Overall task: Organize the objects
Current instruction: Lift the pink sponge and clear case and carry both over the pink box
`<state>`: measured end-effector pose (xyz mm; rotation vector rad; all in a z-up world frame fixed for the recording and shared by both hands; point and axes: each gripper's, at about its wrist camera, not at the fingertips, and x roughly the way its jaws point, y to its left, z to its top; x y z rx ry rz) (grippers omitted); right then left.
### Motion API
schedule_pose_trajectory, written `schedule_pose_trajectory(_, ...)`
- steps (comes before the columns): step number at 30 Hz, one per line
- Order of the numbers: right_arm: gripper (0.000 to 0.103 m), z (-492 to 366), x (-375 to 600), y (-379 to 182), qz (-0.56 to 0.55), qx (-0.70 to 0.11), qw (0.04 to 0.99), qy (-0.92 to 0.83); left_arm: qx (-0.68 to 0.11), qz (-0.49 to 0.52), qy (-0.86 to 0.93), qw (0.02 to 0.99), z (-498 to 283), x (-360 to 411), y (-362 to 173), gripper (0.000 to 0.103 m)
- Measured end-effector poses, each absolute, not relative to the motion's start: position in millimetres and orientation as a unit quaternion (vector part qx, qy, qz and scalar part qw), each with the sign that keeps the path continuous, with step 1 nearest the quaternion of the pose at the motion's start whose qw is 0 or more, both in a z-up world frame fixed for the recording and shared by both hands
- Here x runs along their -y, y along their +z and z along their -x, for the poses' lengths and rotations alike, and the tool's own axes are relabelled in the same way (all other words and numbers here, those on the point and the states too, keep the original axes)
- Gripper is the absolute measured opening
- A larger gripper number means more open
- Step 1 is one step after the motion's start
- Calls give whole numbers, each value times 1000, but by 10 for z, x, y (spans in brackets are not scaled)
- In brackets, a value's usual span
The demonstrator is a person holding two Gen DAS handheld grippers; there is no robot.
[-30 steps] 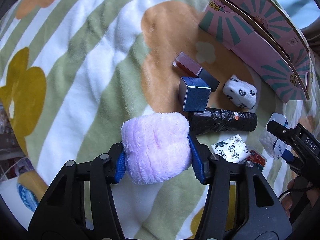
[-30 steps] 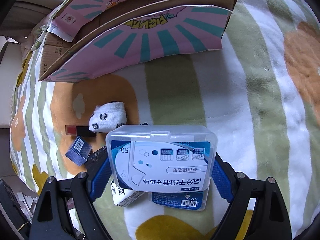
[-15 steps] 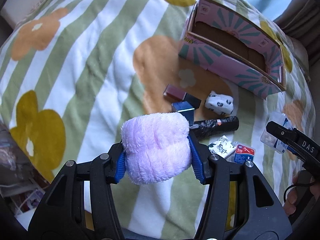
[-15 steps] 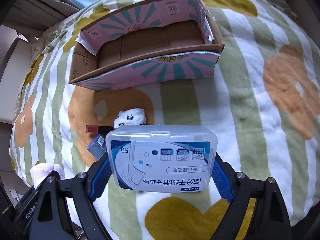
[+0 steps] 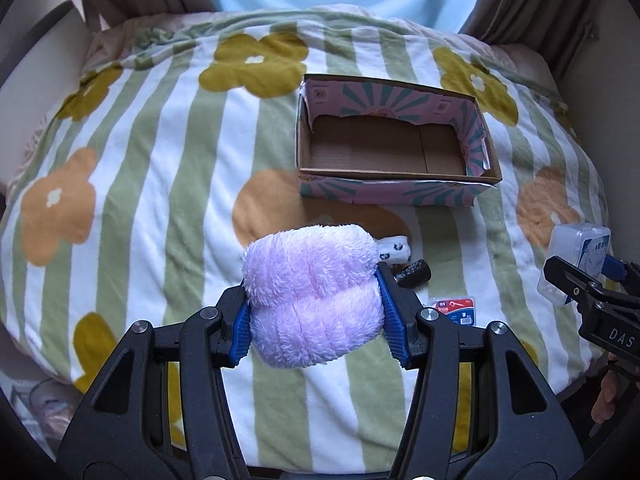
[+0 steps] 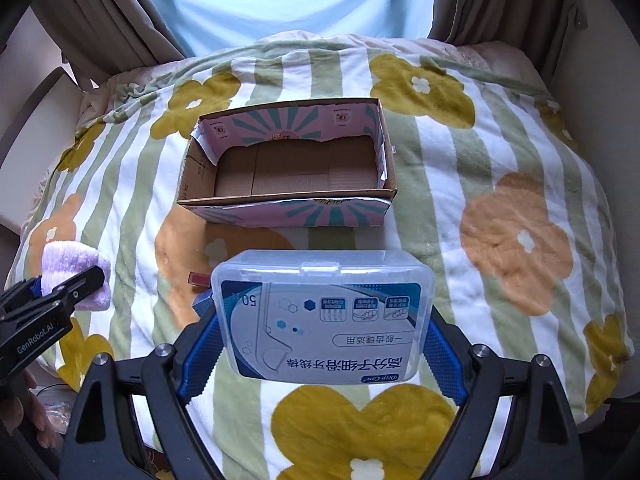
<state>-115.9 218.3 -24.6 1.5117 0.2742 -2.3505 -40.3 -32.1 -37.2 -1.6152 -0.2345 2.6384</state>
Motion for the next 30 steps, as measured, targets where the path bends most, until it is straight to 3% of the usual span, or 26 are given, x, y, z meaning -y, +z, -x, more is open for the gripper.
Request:
schedule_pose_trajectory(18,87,1271,-2087,-15,-520,-79,159,-836,96,520,848,41,756,211,-268,50)
schedule_pose_trajectory(30,87,2386,-1743,-14,-500,-110,213,-832,103,524,845,31,2017,290,-226,50)
